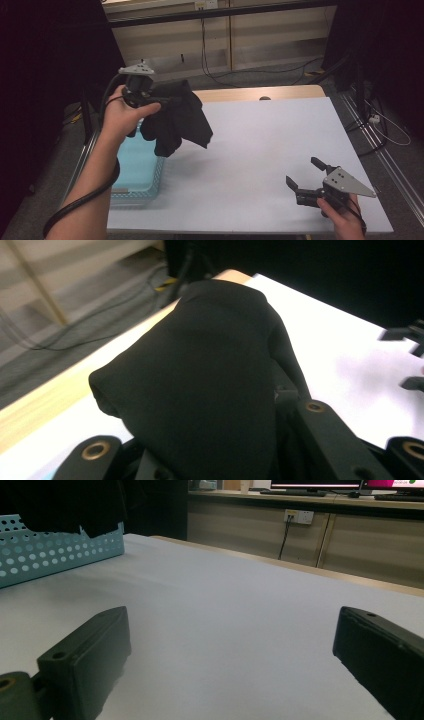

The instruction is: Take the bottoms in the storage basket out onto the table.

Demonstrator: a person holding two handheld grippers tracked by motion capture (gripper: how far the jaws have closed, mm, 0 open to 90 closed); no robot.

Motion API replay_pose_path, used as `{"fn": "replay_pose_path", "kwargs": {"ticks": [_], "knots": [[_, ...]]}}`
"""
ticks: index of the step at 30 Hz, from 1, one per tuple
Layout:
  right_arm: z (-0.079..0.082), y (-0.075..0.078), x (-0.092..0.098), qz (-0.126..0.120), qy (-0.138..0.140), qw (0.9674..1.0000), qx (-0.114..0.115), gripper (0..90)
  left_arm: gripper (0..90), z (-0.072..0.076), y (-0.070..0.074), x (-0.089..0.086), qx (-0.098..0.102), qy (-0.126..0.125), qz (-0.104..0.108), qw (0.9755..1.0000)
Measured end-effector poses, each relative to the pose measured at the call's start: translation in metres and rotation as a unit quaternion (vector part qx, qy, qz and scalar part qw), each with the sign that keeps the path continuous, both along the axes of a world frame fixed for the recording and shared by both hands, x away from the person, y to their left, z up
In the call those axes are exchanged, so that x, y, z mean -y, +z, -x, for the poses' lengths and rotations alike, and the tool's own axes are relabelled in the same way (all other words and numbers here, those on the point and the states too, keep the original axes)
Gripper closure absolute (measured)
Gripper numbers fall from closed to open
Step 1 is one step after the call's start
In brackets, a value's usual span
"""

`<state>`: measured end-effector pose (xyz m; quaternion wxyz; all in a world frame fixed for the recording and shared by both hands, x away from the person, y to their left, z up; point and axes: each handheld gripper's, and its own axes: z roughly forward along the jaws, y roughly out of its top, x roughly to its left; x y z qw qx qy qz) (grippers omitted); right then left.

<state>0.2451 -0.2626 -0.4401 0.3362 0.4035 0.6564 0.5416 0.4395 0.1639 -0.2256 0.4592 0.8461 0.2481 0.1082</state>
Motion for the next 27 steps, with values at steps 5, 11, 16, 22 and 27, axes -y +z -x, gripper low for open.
{"fn": "replay_pose_path", "kwargs": {"ticks": [5, 11, 16, 22, 27], "knots": [[0.0, 0.0, -0.001, 0.001, 0.0, 1.0, 0.0, 1.5, 71.8, 0.008, -0.005, 0.029, -0.009, -0.038, 0.017, 0.9991], [-0.001, 0.0, -0.001, 0.001, -0.001, 1.0, -0.001, 1.4, 71.7, 0.02, -0.01, 0.061, -0.003, -0.069, 0.005, 0.9976], [-0.001, -0.001, 0.0, 0.002, 0.001, 1.0, -0.004, 1.4, 69.9, 0.022, -0.034, 0.083, -0.015, -0.085, -0.008, 0.9962], [0.0, -0.001, 0.001, 0.004, -0.001, 1.0, -0.003, 1.3, 41.8, 0.022, -0.076, 0.105, -0.001, -0.08, -0.04, 0.996], [-0.001, 0.0, 0.001, 0.011, 0.003, 0.9999, -0.003, 1.2, 23.3, 0.019, -0.098, 0.101, -0.012, -0.056, -0.023, 0.9981]]}}
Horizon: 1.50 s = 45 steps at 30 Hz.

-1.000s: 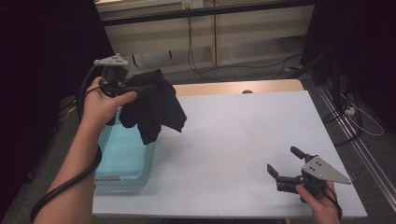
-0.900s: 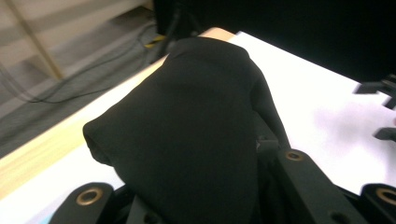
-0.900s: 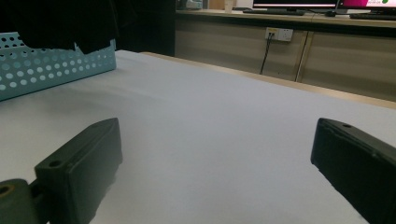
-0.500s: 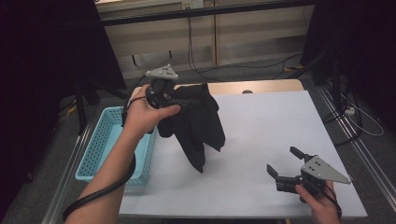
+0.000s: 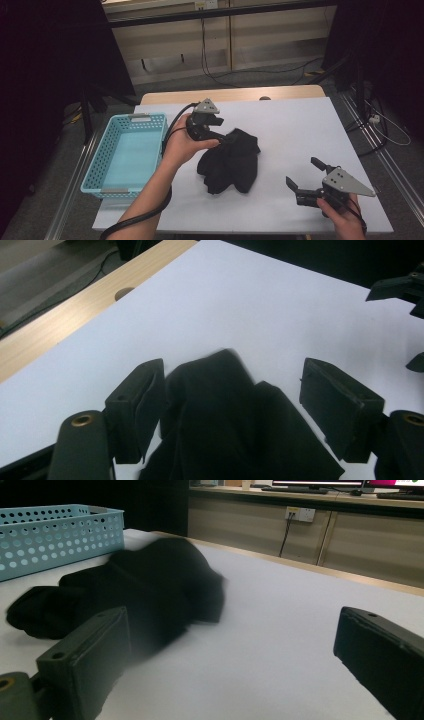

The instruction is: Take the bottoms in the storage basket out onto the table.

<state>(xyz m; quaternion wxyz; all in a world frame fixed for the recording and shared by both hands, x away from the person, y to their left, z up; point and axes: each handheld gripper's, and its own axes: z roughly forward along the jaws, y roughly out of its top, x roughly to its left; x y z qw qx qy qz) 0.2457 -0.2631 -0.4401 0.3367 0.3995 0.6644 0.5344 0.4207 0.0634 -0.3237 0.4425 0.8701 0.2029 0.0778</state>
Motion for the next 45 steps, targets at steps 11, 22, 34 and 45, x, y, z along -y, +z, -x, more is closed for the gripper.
{"fn": "replay_pose_path", "kwargs": {"ticks": [11, 22, 34, 45], "knots": [[-0.013, 0.0, -0.007, 0.012, 0.007, 0.9996, -0.022, 0.9, 10.5, 0.008, -0.031, -0.031, -0.012, 0.044, 0.011, 0.9989], [-0.036, 0.003, -0.04, 0.027, 0.04, 0.9976, -0.05, 1.6, 7.7, 0.022, -0.058, -0.051, -0.024, 0.072, -0.005, 0.9971], [-0.058, -0.003, -0.067, 0.045, 0.062, 0.9939, -0.08, 3.7, 6.8, 0.027, -0.073, -0.056, -0.025, 0.077, 0.002, 0.9967], [-0.071, -0.005, -0.081, 0.045, 0.07, 0.9916, -0.099, 7.3, 4.8, 0.027, -0.085, -0.062, -0.035, 0.081, 0.008, 0.9961]]}}
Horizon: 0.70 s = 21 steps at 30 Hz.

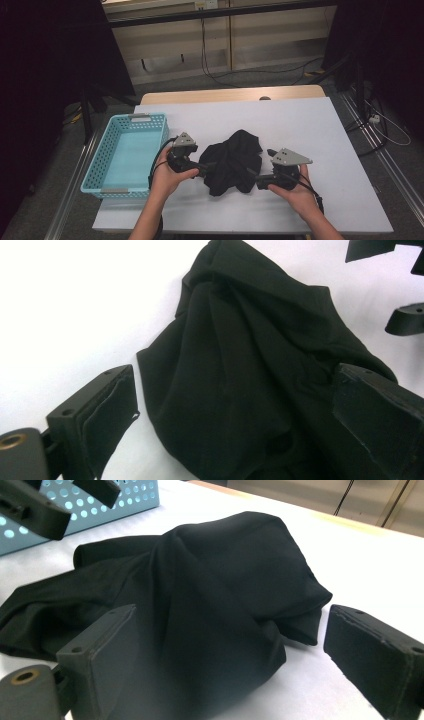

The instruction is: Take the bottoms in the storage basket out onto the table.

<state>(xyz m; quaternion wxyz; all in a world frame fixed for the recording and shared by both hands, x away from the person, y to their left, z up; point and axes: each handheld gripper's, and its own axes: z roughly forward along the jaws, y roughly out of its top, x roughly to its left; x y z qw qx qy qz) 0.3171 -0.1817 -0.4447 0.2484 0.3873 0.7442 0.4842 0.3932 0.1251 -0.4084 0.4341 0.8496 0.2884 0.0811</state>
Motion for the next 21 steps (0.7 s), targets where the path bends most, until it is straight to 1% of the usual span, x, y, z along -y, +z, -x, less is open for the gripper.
{"fn": "replay_pose_path", "kwargs": {"ticks": [1, 2, 3, 4, 5, 6, 7, 9, 10, 12, 13, 14, 16, 17, 18, 19, 20, 21], "knots": [[0.0, 0.0, 0.0, 0.0, 0.0, 1.0, 0.0, 7.3, 4.7, 0.0, 0.0, 0.0, 0.0, 0.0, 0.0, 1.0], [-0.003, 0.001, -0.001, -0.004, 0.001, 1.0, -0.004, 10.6, 4.4, 0.001, 0.0, 0.0, -0.002, 0.004, 0.002, 1.0], [-0.003, 0.001, -0.001, -0.004, 0.001, 1.0, -0.004, 10.6, 4.4, 0.001, 0.001, -0.001, -0.004, 0.004, 0.003, 1.0], [-0.005, 0.001, -0.002, -0.005, 0.002, 1.0, -0.004, 11.2, 4.4, 0.001, 0.001, -0.002, 0.001, 0.001, 0.001, 1.0], [-0.007, 0.001, -0.003, -0.009, 0.002, 0.9999, -0.007, 11.3, 4.4, 0.001, 0.001, -0.002, -0.001, 0.003, 0.003, 1.0], [-0.011, -0.001, -0.005, -0.014, 0.006, 0.9998, -0.015, 12.3, 4.4, 0.002, 0.001, -0.002, 0.001, 0.007, 0.001, 1.0], [-0.011, -0.001, -0.005, -0.014, 0.006, 0.9998, -0.015, 12.3, 4.5, 0.002, 0.001, -0.002, 0.001, 0.007, 0.001, 1.0], [-0.013, -0.004, -0.007, -0.005, 0.01, 0.9997, -0.023, 13.2, 4.5, 0.002, 0.0, -0.001, -0.003, 0.01, -0.001, 0.9999], [-0.014, -0.005, -0.008, -0.011, 0.012, 0.9995, -0.026, 16.3, 4.5, 0.002, -0.001, -0.001, -0.006, 0.011, -0.002, 0.9999], [-0.015, -0.004, -0.008, -0.016, 0.013, 0.9995, -0.025, 17.3, 4.5, 0.002, -0.002, -0.003, -0.01, 0.013, 0.0, 0.9999], [-0.016, -0.003, -0.009, -0.024, 0.016, 0.9992, -0.027, 17.3, 4.5, 0.001, -0.004, -0.003, -0.012, 0.014, -0.001, 0.9998], [-0.017, -0.002, -0.01, -0.024, 0.018, 0.9992, -0.026, 17.1, 4.7, 0.002, -0.004, -0.004, -0.016, 0.013, -0.001, 0.9998], [-0.017, -0.001, -0.013, -0.018, 0.028, 0.9992, -0.024, 16.2, 5.3, 0.002, -0.004, -0.004, -0.016, 0.014, 0.003, 0.9998], [-0.017, -0.001, -0.013, -0.018, 0.028, 0.9992, -0.024, 16.2, 5.4, 0.002, -0.004, -0.004, -0.016, 0.014, 0.003, 0.9998], [-0.018, -0.001, -0.016, -0.014, 0.033, 0.999, -0.027, 17.6, 5.4, 0.002, -0.003, -0.005, -0.013, 0.014, 0.004, 0.9998], [-0.02, -0.001, -0.017, -0.018, 0.034, 0.9989, -0.028, 20.1, 5.4, 0.002, -0.003, -0.005, -0.012, 0.013, 0.005, 0.9998], [-0.02, -0.001, -0.017, -0.018, 0.034, 0.9989, -0.028, 20.1, 5.4, 0.002, -0.003, -0.005, -0.012, 0.013, 0.005, 0.9998], [-0.022, -0.001, -0.019, -0.021, 0.034, 0.9987, -0.031, 23.5, 5.4, 0.002, -0.002, -0.006, -0.009, 0.015, 0.004, 0.9998]]}}
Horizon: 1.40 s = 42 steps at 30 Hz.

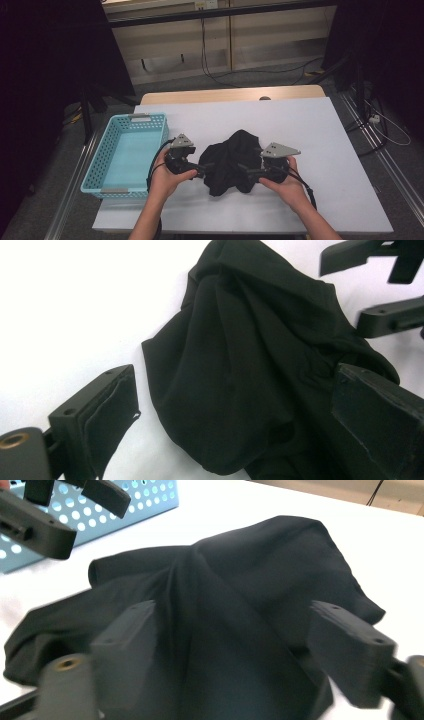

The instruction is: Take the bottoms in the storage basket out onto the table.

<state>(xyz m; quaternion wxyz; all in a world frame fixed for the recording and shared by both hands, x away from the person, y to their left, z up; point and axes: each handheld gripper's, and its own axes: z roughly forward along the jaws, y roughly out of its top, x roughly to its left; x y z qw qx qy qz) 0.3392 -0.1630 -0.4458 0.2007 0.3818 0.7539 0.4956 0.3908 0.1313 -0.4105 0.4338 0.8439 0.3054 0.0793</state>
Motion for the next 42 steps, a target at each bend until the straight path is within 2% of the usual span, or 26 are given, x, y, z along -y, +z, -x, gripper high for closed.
{"fn": "replay_pose_path", "kwargs": {"ticks": [1, 2, 3, 4, 6, 9, 10, 11, 14, 17, 20, 21, 22, 23, 24, 25, 26, 27, 30, 33, 36, 37, 39, 42], "knots": [[-0.004, 0.0, -0.003, -0.008, 0.007, 0.9999, -0.006, 30.1, 5.4, 0.001, 0.0, 0.0, -0.001, 0.001, 0.002, 1.0], [-0.004, 0.0, -0.003, -0.008, 0.007, 0.9999, -0.006, 30.1, 5.4, 0.001, 0.0, 0.0, -0.001, 0.001, 0.002, 1.0], [-0.007, -0.002, -0.006, -0.006, 0.011, 0.9998, -0.014, 39.6, 5.5, 0.001, 0.001, -0.001, 0.003, 0.004, 0.001, 1.0], [-0.007, -0.002, -0.006, -0.006, 0.011, 0.9998, -0.014, 39.6, 5.5, 0.001, 0.001, -0.001, 0.003, 0.004, 0.001, 1.0], [-0.008, -0.004, -0.009, 0.003, 0.017, 0.9996, -0.021, 49.7, 5.5, 0.001, 0.0, -0.003, 0.0, 0.005, 0.002, 1.0], [-0.011, -0.01, -0.011, 0.011, 0.018, 0.999, -0.04, 75.5, 5.5, 0.0, -0.002, -0.005, 0.002, 0.011, -0.001, 0.9999], [-0.011, -0.01, -0.011, 0.011, 0.018, 0.999, -0.04, 75.5, 5.6, 0.0, -0.002, -0.005, 0.002, 0.011, -0.001, 0.9999], [-0.012, -0.011, -0.01, 0.012, 0.027, 0.9985, -0.047, 86.1, 5.9, 0.002, -0.001, -0.005, 0.001, 0.008, 0.001, 1.0], [-0.012, -0.007, -0.007, 0.011, 0.034, 0.9985, -0.041, 88.2, 6.4, 0.002, 0.0, -0.006, 0.006, 0.008, -0.002, 0.9999], [-0.011, -0.004, 0.002, -0.003, 0.028, 0.9982, -0.054, 88.7, 6.5, 0.001, 0.0, -0.006, 0.008, 0.012, 0.001, 0.9999], [-0.007, 0.0, 0.01, -0.003, 0.023, 0.9985, -0.05, 88.7, 6.6, 0.0, 0.0, -0.005, 0.009, 0.011, 0.001, 0.9999], [-0.001, 0.005, 0.022, -0.008, 0.015, 0.999, -0.041, 88.7, 6.7, 0.0, 0.001, -0.004, 0.009, 0.009, 0.001, 0.9999], [-0.001, 0.005, 0.022, -0.008, 0.015, 0.999, -0.041, 88.7, 6.7, 0.0, 0.001, -0.003, 0.009, 0.009, 0.003, 0.9999], [0.004, 0.008, 0.039, -0.01, 0.0, 0.9991, -0.04, 88.7, 6.8, 0.0, 0.001, -0.001, 0.008, 0.009, 0.007, 0.9999], [0.004, 0.008, 0.039, -0.01, 0.0, 0.9991, -0.04, 88.7, 7.1, 0.0, 0.001, -0.001, 0.008, 0.009, 0.007, 0.9999], [0.01, 0.007, 0.057, -0.017, -0.02, 0.9987, -0.044, 88.7, 7.1, -0.001, 0.0, 0.0, 0.009, 0.01, 0.007, 0.9999], [0.01, 0.007, 0.057, -0.017, -0.02, 0.9987, -0.044, 88.7, 7.1, -0.001, 0.0, 0.0, 0.009, 0.01, 0.007, 0.9999], [0.013, 0.006, 0.074, -0.018, -0.039, 0.9979, -0.048, 88.7, 7.1, -0.001, 0.0, 0.001, 0.008, 0.01, 0.006, 0.9999], [0.014, 0.004, 0.088, -0.025, -0.057, 0.9967, -0.053, 88.6, 7.4, -0.002, 0.0, 0.003, 0.008, 0.009, 0.006, 0.9999], [0.015, 0.002, 0.1, -0.011, -0.074, 0.9956, -0.057, 88.5, 8.0, -0.001, -0.001, 0.006, 0.01, 0.003, 0.005, 0.9999], [0.015, 0.0, 0.1, -0.007, -0.072, 0.9955, -0.061, 88.3, 9.2, -0.003, -0.003, 0.009, 0.012, 0.002, 0.0, 0.9999], [0.016, -0.001, 0.099, 0.006, -0.07, 0.9951, -0.069, 88.3, 9.6, -0.003, -0.004, 0.009, 0.007, 0.004, 0.001, 1.0], [0.016, -0.002, 0.101, 0.025, -0.081, 0.9935, -0.075, 88.3, 9.8, -0.006, -0.005, 0.01, 0.012, 0.006, -0.009, 0.9999], [0.016, -0.002, 0.106, 0.021, -0.094, 0.9924, -0.076, 88.4, 9.8, -0.006, -0.005, 0.011, 0.01, 0.007, -0.007, 0.9999]]}}
